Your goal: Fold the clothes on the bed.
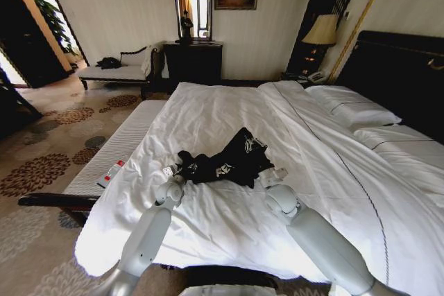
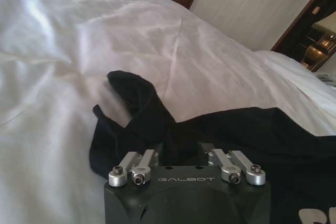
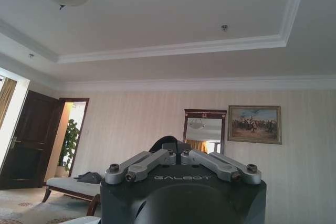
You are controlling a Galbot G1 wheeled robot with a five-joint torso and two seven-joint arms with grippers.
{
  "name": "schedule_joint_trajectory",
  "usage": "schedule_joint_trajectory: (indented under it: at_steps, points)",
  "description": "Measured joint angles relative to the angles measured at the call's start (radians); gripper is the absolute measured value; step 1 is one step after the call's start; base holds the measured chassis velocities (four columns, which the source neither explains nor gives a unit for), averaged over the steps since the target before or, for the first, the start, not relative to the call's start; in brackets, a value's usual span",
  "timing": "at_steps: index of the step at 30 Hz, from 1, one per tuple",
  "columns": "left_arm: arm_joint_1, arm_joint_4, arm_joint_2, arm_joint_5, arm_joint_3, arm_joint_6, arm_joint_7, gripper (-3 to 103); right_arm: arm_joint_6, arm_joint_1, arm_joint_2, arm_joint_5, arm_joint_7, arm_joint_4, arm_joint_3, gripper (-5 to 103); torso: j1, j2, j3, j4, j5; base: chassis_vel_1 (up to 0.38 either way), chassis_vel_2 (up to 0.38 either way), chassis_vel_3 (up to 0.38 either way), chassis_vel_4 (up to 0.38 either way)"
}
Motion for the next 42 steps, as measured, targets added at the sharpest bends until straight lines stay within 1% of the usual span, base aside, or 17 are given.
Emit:
schedule_joint_trajectory:
  at_steps: [2,3,6,11,13,16,18,19,22,25,27,28,31,34,38,40,42]
  points:
    - [0.004,0.000,0.006,0.000,-0.004,0.002,0.001,28,0.001,0.000,0.000,-0.001,0.000,-0.001,0.000,0,0.000,0.000,0.000,0.0000,0.0000,0.000,0.000,0.000,0.000]
    - [0.004,0.000,0.006,0.000,-0.004,0.002,0.001,28,0.001,0.000,0.000,-0.001,0.000,-0.001,0.000,0,0.000,0.000,0.000,0.0000,0.0000,0.000,0.000,0.000,0.000]
    - [0.010,0.000,0.014,-0.002,-0.011,0.005,0.003,12,0.001,-0.001,0.001,-0.003,0.000,-0.004,0.000,0,0.000,0.000,0.000,0.0000,0.0000,0.000,0.000,0.000,0.000]
    - [0.014,-0.002,0.018,-0.009,-0.018,0.009,0.004,0,0.002,-0.002,0.002,-0.006,0.000,-0.005,0.000,0,0.000,0.000,0.000,0.0000,0.0000,0.000,0.000,0.000,0.000]
    - [0.018,-0.005,0.021,-0.013,-0.020,0.013,0.004,10,0.002,-0.004,0.002,-0.008,0.000,-0.005,0.000,0,0.000,0.000,0.000,0.0000,0.0000,0.000,0.000,0.000,0.000]
    - [0.021,-0.005,0.023,-0.015,-0.021,0.014,0.005,15,0.002,-0.006,0.003,-0.010,0.000,-0.006,0.000,0,0.000,0.000,0.000,0.0000,0.0000,0.000,0.000,0.000,0.000]
    - [0.022,-0.005,0.022,-0.016,-0.021,0.017,0.006,24,0.003,-0.007,0.003,-0.012,0.000,-0.007,0.000,0,0.000,0.000,0.000,0.0000,-0.0001,0.000,0.000,0.000,0.000]
    - [0.022,-0.005,0.022,-0.016,-0.021,0.017,0.006,24,0.003,-0.007,0.003,-0.012,0.000,-0.007,0.000,0,0.000,0.000,0.000,0.0000,-0.0001,0.000,0.000,0.000,0.000]
    - [0.020,-0.002,0.013,-0.017,-0.020,0.021,0.008,40,0.004,-0.011,0.004,-0.016,-0.001,-0.008,0.000,0,0.000,0.000,0.000,0.0000,0.0000,0.000,0.000,0.000,0.000]
    - [0.015,0.003,0.007,-0.016,-0.017,0.021,0.009,45,0.004,-0.012,0.004,-0.017,-0.001,-0.008,0.000,0,0.000,0.000,0.000,0.0000,0.0000,0.000,0.000,0.000,0.000]
    - [0.009,0.010,0.001,-0.014,-0.014,0.021,0.009,57,0.005,-0.013,0.004,-0.017,-0.001,-0.008,0.000,0,0.000,0.000,0.000,0.0000,0.0000,0.000,0.000,0.000,0.000]
    - [0.009,0.010,0.001,-0.014,-0.014,0.021,0.009,57,0.005,-0.013,0.004,-0.017,-0.001,-0.008,0.000,0,0.000,0.000,0.000,0.0000,0.0000,0.000,0.000,0.000,0.000]
    - [0.001,0.018,-0.005,-0.013,-0.011,0.020,0.010,72,0.005,-0.013,0.004,-0.017,-0.001,-0.008,0.001,0,0.000,0.000,0.000,0.0000,0.0000,0.000,0.000,0.000,0.000]
    - [-0.002,0.022,-0.007,-0.012,-0.009,0.020,0.010,70,0.006,-0.015,0.004,-0.019,-0.001,-0.009,0.002,0,0.000,0.000,0.000,0.0000,0.0000,0.000,0.000,0.000,0.000]
    - [-0.005,0.029,-0.012,-0.009,-0.007,0.018,0.010,56,0.009,-0.016,0.005,-0.022,-0.001,-0.010,0.003,0,0.000,0.000,0.000,0.0000,0.0000,0.000,0.000,0.000,0.000]
    - [-0.005,0.033,-0.014,-0.008,-0.007,0.017,0.010,45,0.010,-0.017,0.005,-0.023,-0.001,-0.010,0.004,0,0.000,0.000,0.000,0.0000,0.0000,0.000,0.000,0.000,0.000]
    - [-0.005,0.034,-0.015,-0.007,-0.007,0.016,0.010,45,0.010,-0.017,0.005,-0.023,-0.001,-0.010,0.004,0,0.000,0.000,0.000,0.0001,0.0000,0.000,0.000,0.000,0.000]
